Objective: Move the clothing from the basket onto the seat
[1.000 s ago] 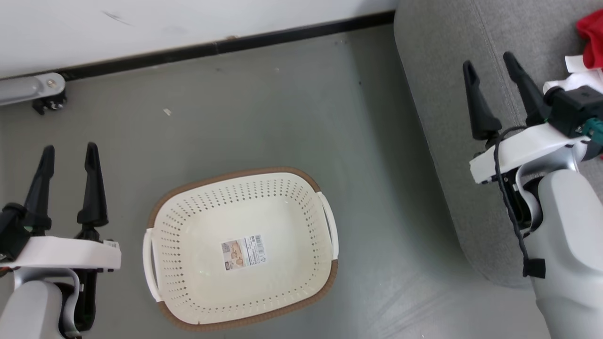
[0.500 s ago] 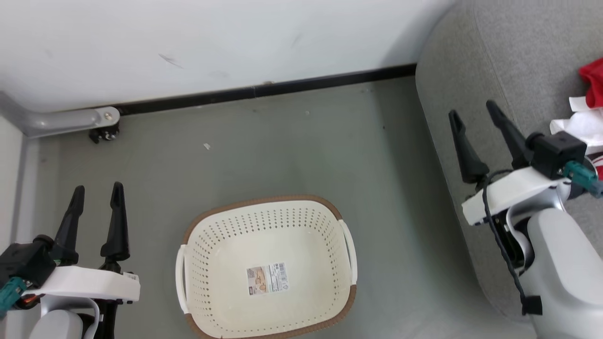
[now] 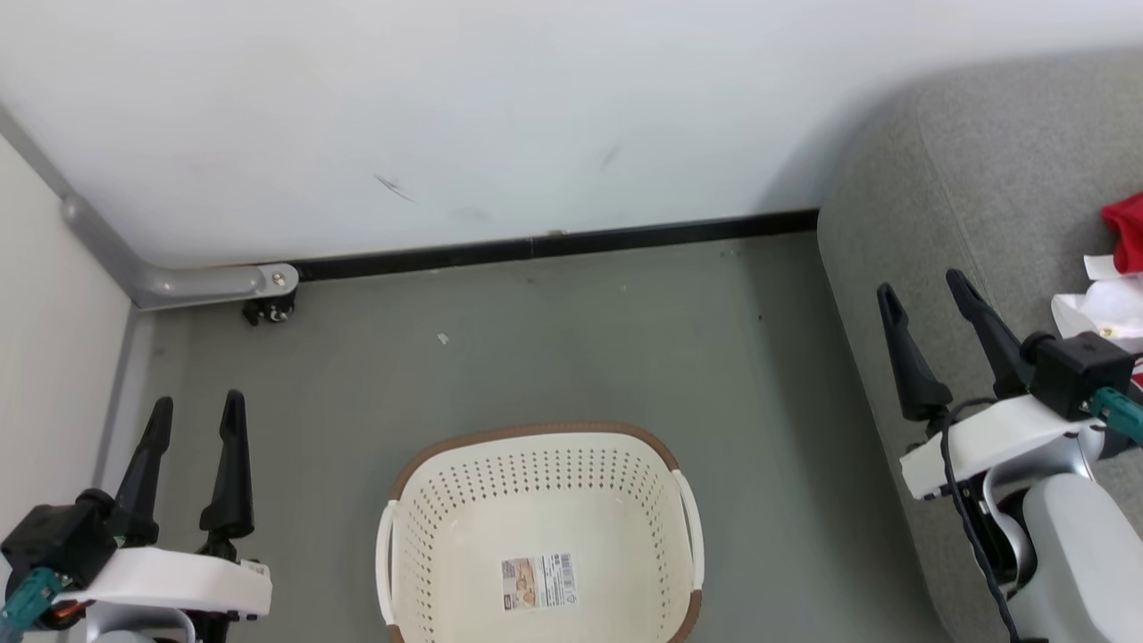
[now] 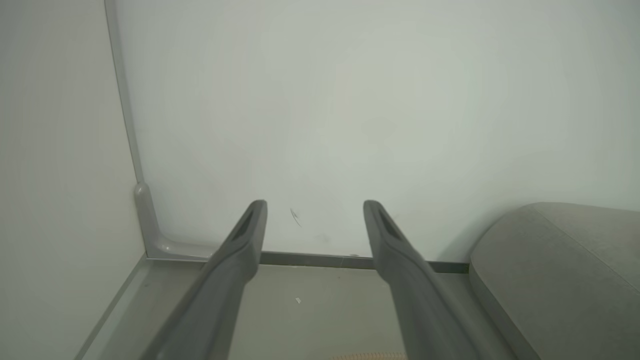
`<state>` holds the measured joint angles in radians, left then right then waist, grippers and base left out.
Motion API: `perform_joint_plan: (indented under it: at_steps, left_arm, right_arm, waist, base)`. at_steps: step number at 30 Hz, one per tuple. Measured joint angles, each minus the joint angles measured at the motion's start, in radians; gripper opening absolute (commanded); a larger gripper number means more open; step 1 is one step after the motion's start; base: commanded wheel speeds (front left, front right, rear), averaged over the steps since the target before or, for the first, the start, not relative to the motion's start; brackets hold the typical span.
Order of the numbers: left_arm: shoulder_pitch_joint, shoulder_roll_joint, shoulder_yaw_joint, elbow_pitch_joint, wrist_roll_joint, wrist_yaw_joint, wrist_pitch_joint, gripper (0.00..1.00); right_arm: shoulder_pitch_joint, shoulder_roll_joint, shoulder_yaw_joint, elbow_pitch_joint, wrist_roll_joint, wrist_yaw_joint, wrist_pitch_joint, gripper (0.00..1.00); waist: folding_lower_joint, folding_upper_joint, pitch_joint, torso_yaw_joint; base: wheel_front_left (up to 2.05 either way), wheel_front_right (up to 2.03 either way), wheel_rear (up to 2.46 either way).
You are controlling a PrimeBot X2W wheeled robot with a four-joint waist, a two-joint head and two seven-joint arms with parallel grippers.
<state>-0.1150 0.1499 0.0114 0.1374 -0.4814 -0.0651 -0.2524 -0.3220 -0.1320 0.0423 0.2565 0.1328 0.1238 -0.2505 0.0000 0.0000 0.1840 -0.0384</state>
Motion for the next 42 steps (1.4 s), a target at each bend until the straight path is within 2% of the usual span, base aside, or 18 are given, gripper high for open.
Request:
perform_joint_plan:
  at_steps: [23, 42]
  left_arm:
    - [0.13, -0.018, 0.005, 0.037, 0.061, -0.044, 0.0, 1.0]
    - [0.175, -0.02, 0.021, 0.045, 0.079, -0.053, 0.0, 1.0]
  right_arm:
    - [0.254, 0.012, -0.041, -0.101, 0.011, 0.0, 0.0, 1.0]
    - [0.343, 0.015, -0.03, -0.153, 0.011, 0.0, 0.0, 1.0]
  waist:
    - [0.0, 0.0, -0.176, 0.066]
    - [0.0, 0.0, -0.225, 0.064]
  base:
    - [0.0, 0.0, 0.0]
    - [0.0, 0.0, 0.0]
